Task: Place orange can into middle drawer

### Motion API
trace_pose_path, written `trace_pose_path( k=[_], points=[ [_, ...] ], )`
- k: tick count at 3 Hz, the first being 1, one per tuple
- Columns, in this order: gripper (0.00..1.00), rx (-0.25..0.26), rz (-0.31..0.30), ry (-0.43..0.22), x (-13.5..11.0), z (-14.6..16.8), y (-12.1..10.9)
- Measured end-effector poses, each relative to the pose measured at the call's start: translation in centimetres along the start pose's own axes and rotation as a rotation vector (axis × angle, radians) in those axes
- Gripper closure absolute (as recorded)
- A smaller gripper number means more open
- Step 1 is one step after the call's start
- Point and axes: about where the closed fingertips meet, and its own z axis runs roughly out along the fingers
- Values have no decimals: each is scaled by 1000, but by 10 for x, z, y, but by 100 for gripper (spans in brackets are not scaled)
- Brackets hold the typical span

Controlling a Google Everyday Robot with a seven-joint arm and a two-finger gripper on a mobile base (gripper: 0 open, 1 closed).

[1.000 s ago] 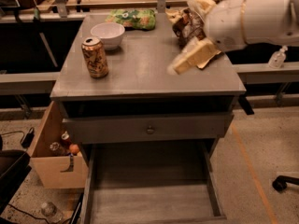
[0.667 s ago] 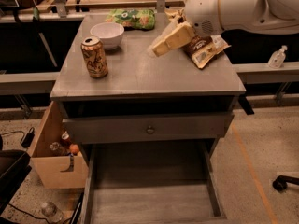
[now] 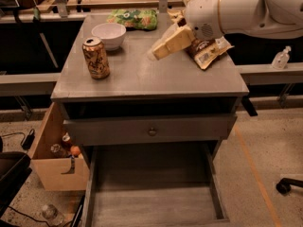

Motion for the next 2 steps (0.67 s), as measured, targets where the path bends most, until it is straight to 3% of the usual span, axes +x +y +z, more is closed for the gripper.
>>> trace_pose_path(
  k=[1,2],
  points=[
    [0,-3,151,-78,41,62,22],
    [0,-11,240,-127,61,112,33]
  ],
)
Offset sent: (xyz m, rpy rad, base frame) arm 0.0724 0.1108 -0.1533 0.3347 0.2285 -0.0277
